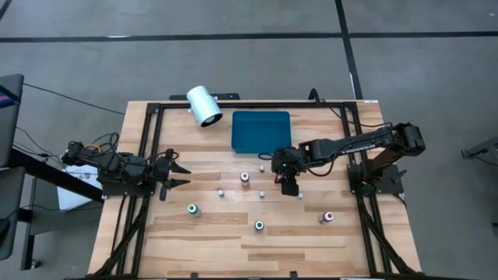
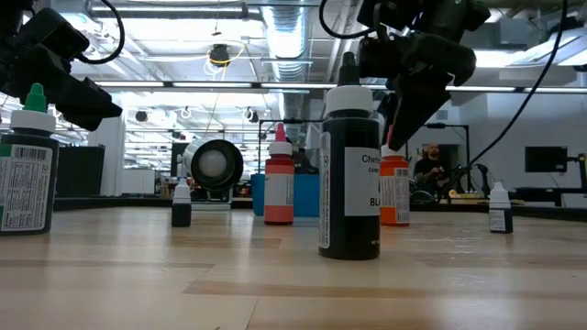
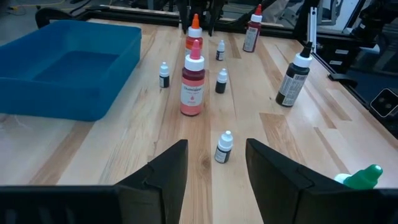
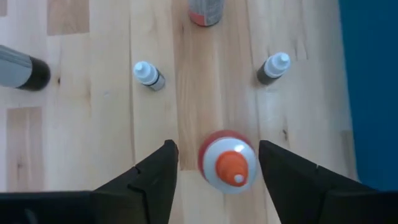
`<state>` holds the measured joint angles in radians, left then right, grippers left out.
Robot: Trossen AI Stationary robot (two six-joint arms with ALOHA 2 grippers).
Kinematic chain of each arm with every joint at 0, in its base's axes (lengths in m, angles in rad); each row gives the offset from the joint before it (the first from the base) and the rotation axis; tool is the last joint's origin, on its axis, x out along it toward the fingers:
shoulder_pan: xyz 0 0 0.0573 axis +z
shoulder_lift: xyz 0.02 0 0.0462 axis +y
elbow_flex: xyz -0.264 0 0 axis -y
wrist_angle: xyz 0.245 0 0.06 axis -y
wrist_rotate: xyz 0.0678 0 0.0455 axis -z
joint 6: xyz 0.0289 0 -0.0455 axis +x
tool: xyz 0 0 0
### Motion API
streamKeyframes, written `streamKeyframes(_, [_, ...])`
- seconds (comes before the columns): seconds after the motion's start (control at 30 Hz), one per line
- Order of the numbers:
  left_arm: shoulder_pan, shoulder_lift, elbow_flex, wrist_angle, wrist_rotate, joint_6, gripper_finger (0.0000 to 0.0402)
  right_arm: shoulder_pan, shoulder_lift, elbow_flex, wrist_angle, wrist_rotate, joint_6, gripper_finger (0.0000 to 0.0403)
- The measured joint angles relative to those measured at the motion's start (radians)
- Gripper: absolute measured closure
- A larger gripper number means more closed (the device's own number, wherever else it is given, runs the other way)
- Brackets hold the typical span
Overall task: Pick & Place food coloring
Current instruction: Put the large orange food coloring bottle into the blue bin
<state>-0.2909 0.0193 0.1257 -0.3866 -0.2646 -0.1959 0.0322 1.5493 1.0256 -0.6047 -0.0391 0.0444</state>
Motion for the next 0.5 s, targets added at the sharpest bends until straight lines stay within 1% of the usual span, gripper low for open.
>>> streamKeyframes(0.17, [0.0, 0.0, 0.0, 0.0, 0.0, 0.0, 0.0248, 0.0, 0.017, 0.001, 0.018, -0.013, 0.0, 0.0227])
streamKeyframes(0.4, [0.0, 0.0, 0.0, 0.0, -0.001, 0.0, 0.0248, 0.0, 0.021, 0.0, 0.011, -0.014, 0.0, 0.0283])
streamKeyframes(0.5, [0.0, 0.0, 0.0, 0.0, -0.001, 0.0, 0.0248, 0.0, 0.021, 0.0, 0.011, -0.014, 0.0, 0.0296])
